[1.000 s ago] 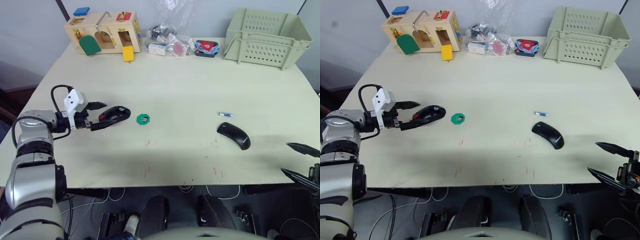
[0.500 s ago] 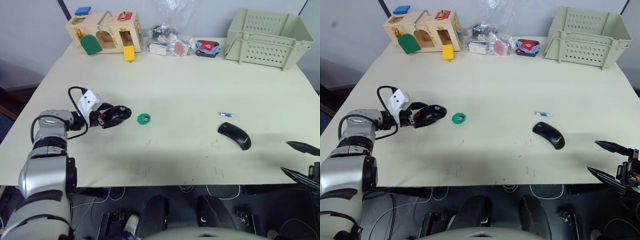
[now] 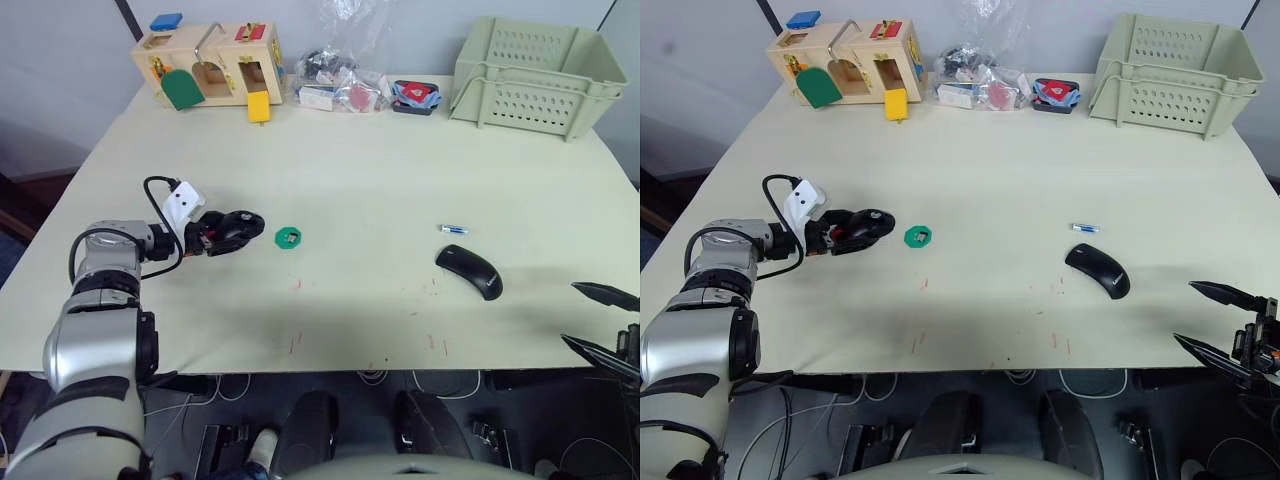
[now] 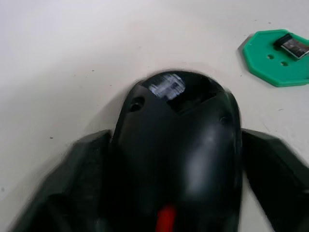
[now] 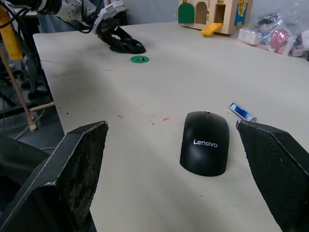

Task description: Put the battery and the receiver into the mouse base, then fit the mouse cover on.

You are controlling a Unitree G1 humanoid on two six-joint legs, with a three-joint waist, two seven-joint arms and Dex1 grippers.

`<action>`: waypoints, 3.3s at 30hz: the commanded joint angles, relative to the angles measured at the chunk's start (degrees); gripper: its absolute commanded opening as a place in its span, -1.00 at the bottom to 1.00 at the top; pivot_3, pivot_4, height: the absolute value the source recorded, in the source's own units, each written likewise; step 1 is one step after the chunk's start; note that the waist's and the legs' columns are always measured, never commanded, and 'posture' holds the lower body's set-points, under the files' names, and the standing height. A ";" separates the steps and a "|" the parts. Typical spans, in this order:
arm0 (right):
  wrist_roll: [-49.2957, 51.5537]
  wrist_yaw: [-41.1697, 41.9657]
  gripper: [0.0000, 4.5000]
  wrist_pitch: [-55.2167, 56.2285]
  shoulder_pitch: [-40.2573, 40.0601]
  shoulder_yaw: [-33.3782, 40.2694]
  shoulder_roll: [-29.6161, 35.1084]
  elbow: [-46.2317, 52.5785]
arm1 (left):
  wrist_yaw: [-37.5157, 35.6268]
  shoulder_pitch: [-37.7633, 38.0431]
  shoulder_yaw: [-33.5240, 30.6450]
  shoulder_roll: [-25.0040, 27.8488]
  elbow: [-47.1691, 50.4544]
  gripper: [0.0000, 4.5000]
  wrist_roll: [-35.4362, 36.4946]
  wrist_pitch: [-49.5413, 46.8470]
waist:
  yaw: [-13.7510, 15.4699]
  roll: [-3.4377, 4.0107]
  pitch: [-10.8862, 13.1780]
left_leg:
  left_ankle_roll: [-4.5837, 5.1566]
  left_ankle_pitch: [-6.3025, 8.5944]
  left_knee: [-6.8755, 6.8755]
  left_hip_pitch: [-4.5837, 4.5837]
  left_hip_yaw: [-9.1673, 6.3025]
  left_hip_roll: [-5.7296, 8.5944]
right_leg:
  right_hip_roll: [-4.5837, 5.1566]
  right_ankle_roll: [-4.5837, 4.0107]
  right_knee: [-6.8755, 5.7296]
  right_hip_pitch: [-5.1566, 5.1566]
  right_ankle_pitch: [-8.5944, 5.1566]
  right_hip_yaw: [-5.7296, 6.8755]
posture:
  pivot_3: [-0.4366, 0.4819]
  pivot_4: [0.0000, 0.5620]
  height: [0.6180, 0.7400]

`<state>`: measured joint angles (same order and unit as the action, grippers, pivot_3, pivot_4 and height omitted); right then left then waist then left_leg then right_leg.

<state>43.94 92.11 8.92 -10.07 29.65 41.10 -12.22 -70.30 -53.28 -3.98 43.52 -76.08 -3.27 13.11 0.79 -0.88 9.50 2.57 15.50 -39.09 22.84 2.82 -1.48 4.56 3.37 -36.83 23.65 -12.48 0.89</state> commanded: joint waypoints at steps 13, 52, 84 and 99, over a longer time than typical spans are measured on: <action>0.61 0.39 1.00 0.27 1.02 0.69 0.10 0.71 | -1.84 0.41 -0.59 1.74 0.50 0.29 0.03 0.72 | -0.06 0.00 0.00 | 0.00 0.00 0.00 0.00 0.00 0.00 | 0.00 0.00 0.00 0.00 0.00 0.00 | -0.05 -0.47 1.00; 1.91 0.39 1.00 3.45 7.24 -7.35 1.62 -1.80 | -6.09 21.49 8.73 -0.41 79.99 0.29 15.28 -35.90 | 0.08 -0.02 0.02 | 0.00 0.00 -0.10 -0.02 -0.13 0.00 | 0.01 0.00 -0.05 -0.02 0.00 -0.14 | -0.05 -0.47 1.00; -5.40 -13.22 1.00 -4.33 10.94 -6.86 1.33 -0.73 | 7.45 27.97 29.08 -8.85 83.93 0.29 4.57 -34.19 | 0.08 0.13 -0.07 | 0.02 0.00 -0.10 -0.12 -0.20 0.05 | 0.02 -0.01 -0.03 -0.05 0.00 -0.24 | -0.05 -0.47 1.00; -29.00 -27.61 1.00 -7.24 37.54 -22.76 2.53 -18.72 | 6.90 27.65 29.30 -8.78 84.77 0.29 4.73 -34.78 | 0.05 0.20 -0.09 | 0.02 -0.01 -0.10 -0.07 -0.05 0.10 | 0.02 0.00 -0.01 -0.04 0.01 -0.23 | -0.05 -0.47 1.00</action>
<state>16.74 64.50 -0.41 24.37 7.27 43.26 -27.38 -63.51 -25.81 24.74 34.63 8.46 2.24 -21.09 0.84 -0.68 9.41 2.60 15.49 -39.20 22.78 2.78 -1.38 4.58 3.38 -36.83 23.60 -12.47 0.67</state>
